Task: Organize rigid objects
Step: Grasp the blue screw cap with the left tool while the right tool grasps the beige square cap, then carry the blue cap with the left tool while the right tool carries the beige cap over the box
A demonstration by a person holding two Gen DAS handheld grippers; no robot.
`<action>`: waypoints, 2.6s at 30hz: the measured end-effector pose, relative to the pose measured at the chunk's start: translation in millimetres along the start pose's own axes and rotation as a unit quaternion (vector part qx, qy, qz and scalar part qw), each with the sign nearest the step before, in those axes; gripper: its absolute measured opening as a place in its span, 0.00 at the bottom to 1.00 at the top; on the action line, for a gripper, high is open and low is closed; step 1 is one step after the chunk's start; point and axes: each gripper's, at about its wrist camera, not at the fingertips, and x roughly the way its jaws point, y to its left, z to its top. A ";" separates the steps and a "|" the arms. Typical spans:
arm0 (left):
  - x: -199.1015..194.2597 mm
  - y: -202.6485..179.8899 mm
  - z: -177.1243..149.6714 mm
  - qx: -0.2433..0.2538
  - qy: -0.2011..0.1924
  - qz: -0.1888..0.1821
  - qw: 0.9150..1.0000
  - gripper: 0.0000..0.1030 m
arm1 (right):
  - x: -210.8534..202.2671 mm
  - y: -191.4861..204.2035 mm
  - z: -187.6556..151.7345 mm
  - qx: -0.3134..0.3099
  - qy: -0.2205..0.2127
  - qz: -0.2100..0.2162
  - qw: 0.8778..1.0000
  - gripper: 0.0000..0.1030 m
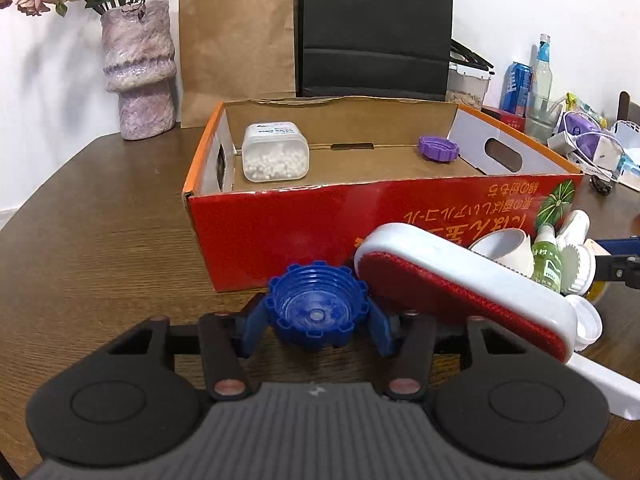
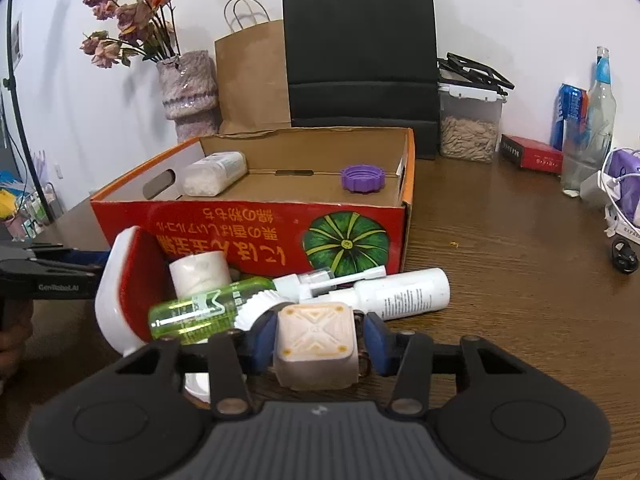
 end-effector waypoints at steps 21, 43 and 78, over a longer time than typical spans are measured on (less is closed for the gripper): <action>-198.7 -33.1 -47.0 -0.043 -0.155 0.061 0.985 0.52 | -152.3 65.0 -55.6 -0.008 -0.118 -0.062 0.991 0.39; -355.8 -71.6 -133.1 -0.046 -0.243 0.065 0.967 0.52 | -299.6 161.5 -131.3 -0.009 -0.212 -0.057 0.976 0.39; -236.8 -43.4 0.3 -0.041 -0.225 0.036 0.973 0.52 | -174.4 97.4 15.9 0.013 -0.167 0.015 0.986 0.39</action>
